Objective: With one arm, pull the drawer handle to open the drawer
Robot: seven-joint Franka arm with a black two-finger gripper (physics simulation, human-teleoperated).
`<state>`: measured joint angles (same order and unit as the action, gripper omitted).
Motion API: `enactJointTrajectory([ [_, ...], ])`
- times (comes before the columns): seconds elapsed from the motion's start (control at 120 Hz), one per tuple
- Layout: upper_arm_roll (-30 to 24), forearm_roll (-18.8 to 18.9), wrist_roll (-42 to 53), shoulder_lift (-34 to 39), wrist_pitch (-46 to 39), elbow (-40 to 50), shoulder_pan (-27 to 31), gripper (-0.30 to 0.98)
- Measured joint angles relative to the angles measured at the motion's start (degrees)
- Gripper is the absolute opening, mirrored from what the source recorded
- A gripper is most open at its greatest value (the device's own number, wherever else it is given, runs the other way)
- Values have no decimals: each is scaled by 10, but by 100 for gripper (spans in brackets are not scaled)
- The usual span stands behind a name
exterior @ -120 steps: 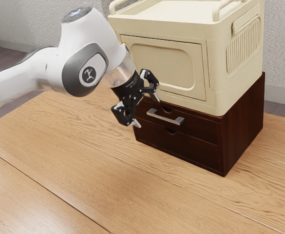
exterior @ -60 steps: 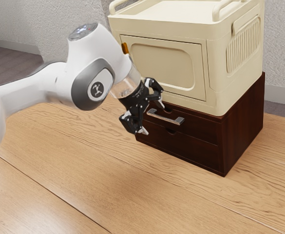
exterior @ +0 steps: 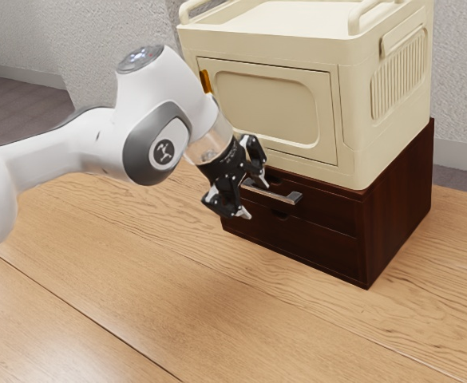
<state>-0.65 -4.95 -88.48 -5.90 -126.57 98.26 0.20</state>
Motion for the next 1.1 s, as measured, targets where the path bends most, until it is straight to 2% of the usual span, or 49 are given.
enactJointTrajectory([
  [0.617,0,-7,-3,-5,-8,18,1,19],
  [1.1,3,-1,-5,44,-18,73,-3,15],
])
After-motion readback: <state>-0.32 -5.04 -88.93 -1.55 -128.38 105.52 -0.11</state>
